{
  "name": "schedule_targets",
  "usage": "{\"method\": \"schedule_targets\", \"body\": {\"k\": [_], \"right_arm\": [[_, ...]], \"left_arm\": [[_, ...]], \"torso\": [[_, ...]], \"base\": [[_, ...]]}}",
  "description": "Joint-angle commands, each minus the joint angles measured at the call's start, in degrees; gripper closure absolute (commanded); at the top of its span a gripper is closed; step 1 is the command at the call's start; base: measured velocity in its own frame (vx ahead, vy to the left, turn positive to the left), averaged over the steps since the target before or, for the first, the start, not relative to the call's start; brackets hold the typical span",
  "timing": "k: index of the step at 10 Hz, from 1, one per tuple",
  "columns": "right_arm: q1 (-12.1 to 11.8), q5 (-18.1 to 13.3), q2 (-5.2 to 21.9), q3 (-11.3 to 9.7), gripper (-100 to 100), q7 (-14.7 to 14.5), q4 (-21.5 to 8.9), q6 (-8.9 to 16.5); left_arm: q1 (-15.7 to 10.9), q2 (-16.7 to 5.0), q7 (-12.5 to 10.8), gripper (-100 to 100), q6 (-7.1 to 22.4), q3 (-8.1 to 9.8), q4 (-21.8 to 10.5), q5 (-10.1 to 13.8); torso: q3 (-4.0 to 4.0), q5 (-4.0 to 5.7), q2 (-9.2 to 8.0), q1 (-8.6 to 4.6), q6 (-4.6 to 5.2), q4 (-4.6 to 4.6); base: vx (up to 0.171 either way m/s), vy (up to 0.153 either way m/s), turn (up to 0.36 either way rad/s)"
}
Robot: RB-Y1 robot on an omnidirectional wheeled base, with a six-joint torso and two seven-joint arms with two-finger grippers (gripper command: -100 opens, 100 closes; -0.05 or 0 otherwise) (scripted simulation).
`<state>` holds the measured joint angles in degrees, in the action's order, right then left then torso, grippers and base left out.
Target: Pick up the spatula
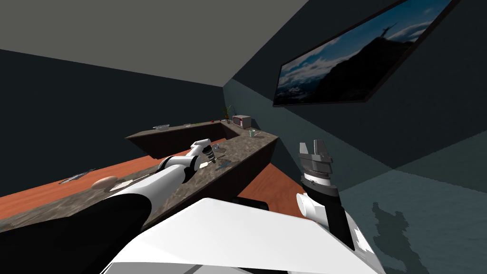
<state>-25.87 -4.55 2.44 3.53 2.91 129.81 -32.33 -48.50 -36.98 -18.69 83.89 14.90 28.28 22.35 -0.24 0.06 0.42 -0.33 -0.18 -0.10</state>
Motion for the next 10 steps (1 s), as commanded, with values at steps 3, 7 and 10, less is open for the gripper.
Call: {"method": "schedule_targets", "body": {"k": [3, 7, 10], "right_arm": [[0.02, 0.00, 0.01, 0.00, 0, 0.00, 0.00, 0.00], [0.02, 0.00, 0.01, 0.00, 0, 0.00, -0.01, 0.01], [0.02, 0.00, 0.01, 0.00, 0, 0.00, -0.01, 0.01]], "left_arm": [[-0.13, 0.47, 0.28, -100, 0.35, 0.08, -0.46, -0.27], [-0.13, 0.47, 0.28, -100, 0.35, 0.08, -0.46, -0.27], [3.55, -3.39, -0.52, -100, -1.63, -2.66, 2.19, 4.10]], "torso": [[0.12, -0.06, -0.21, 0.29, 0.04, 0.05], [0.20, -0.09, -0.35, 0.43, 0.04, 0.08], [0.14, -0.06, -0.23, 0.28, 0.06, 0.06]], "base": [[0.021, -0.024, 0.073], [-0.004, 0.004, -0.013], [0.031, -0.033, -0.073]]}}
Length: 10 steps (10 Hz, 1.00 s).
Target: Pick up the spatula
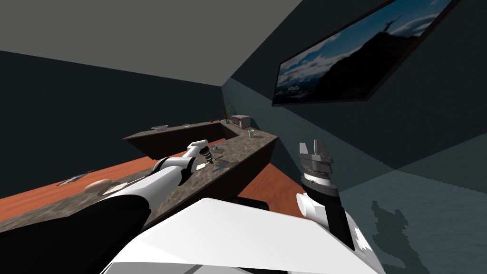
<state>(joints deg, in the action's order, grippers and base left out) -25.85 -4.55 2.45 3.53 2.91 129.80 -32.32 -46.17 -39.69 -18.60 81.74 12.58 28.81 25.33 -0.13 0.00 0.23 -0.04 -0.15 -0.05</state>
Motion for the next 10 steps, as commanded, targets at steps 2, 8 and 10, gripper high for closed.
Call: {"method": "schedule_targets", "body": {"k": [2, 8, 10], "right_arm": [[0.00, 0.00, 0.00, 0.00, 0, 0.00, 0.00, 0.00], [0.01, 0.00, 0.00, 0.00, 0, 0.00, 0.00, 0.00], [0.00, 0.00, 0.00, 0.01, 0, 0.00, 0.00, 0.00]], "left_arm": [[2.97, -0.68, -0.60, -100, 0.51, -0.34, 2.37, 3.46], [13.33, -8.39, -2.21, -100, -3.46, -5.81, 9.08, 14.09], [13.85, -8.39, -2.21, -100, -3.46, -5.81, 9.08, 16.89]], "torso": [[0.02, -0.02, -0.05, 0.07, -0.01, 0.00], [0.04, 0.01, -0.06, -0.02, 0.05, 0.02], [0.03, -0.02, -0.05, 0.08, -0.01, 0.01]], "base": [[0.013, -0.009, 0.009], [0.028, -0.030, -0.088], [0.015, -0.003, 0.026]]}}
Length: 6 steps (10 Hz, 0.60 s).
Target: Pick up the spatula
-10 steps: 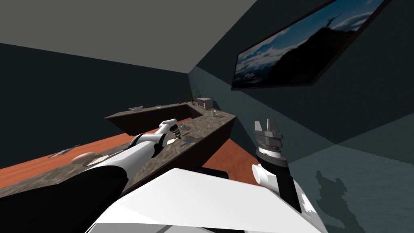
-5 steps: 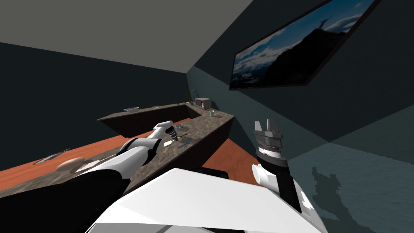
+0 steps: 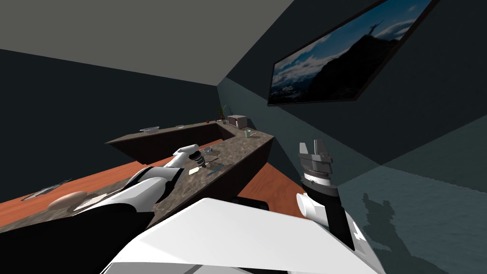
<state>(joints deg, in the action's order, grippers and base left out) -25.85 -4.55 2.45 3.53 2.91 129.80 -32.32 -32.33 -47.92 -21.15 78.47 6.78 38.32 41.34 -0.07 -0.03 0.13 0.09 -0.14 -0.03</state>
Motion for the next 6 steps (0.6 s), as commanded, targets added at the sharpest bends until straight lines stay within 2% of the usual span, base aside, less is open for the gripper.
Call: {"method": "schedule_targets", "body": {"k": [1, 2, 4, 5, 6], "right_arm": [[0.00, 0.00, 0.00, 0.00, 0, 0.00, 0.00, 0.00], [0.00, 0.00, 0.00, -0.01, 0, 0.00, 0.00, 0.00], [0.00, 0.00, 0.00, 0.00, 0, 0.00, 0.00, 0.00], [0.00, 0.00, 0.00, 0.00, 0, 0.00, 0.00, 0.00], [0.00, 0.00, 0.00, -0.01, 0, 0.00, 0.00, 0.00]], "left_arm": [[2.86, -2.86, -0.47, -100, -2.18, -2.75, 2.86, 2.86], [4.62, -4.02, -0.47, -100, -2.18, -2.75, 2.92, 4.39], [5.45, -4.02, -0.47, -100, -2.18, -2.75, 2.92, 7.59], [8.15, -6.89, -1.27, -100, -4.16, -5.49, 5.87, 9.55], [9.00, -7.88, -1.27, -100, -4.16, -5.49, 6.04, 11.30]], "torso": [[0.00, 0.00, 0.00, 0.00, 0.00, 0.00], [-0.04, 0.02, 0.08, -0.07, 0.05, -0.01], [-0.01, 0.01, 0.02, -0.06, -0.01, -0.01], [0.01, 0.01, -0.02, -0.05, 0.01, 0.00], [-0.02, 0.04, 0.06, -0.12, 0.04, 0.00]], "base": [[0.039, -0.022, -0.189], [0.039, -0.026, -0.104], [0.011, -0.014, 0.024], [0.034, -0.035, -0.155], [0.046, -0.033, -0.110]]}}
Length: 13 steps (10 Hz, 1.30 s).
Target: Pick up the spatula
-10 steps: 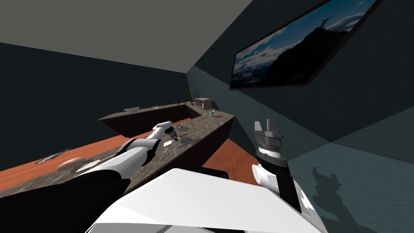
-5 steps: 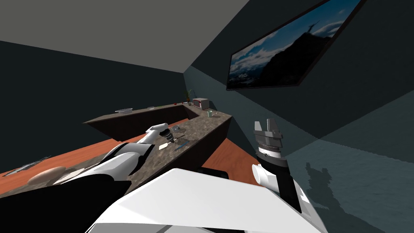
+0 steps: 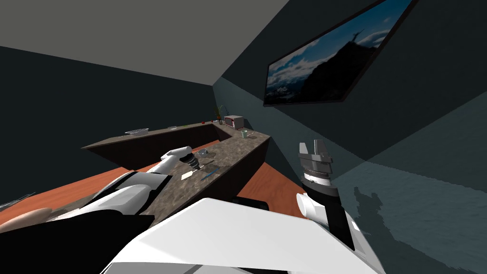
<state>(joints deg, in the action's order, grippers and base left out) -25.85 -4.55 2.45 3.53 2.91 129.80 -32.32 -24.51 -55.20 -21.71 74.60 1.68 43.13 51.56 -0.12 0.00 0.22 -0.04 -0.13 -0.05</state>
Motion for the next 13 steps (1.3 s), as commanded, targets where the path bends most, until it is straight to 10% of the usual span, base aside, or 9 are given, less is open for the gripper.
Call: {"method": "schedule_targets", "body": {"k": [1, 13], "right_arm": [[0.00, 0.00, 0.00, 0.00, 0, 0.00, 0.00, 0.00], [0.00, 0.00, 0.00, 0.00, 0, 0.00, 0.00, 0.00]], "left_arm": [[2.86, -0.61, -0.71, -100, -0.29, -0.38, 1.46, 2.86], [19.39, -12.18, -3.12, -100, -6.25, -8.59, 11.53, 22.79]], "torso": [[0.00, 0.00, 0.00, 0.00, 0.00, 0.00], [0.00, 0.00, 0.00, 0.00, -0.01, 0.00]], "base": [[0.025, -0.015, -0.003], [0.027, -0.020, -0.059]]}}
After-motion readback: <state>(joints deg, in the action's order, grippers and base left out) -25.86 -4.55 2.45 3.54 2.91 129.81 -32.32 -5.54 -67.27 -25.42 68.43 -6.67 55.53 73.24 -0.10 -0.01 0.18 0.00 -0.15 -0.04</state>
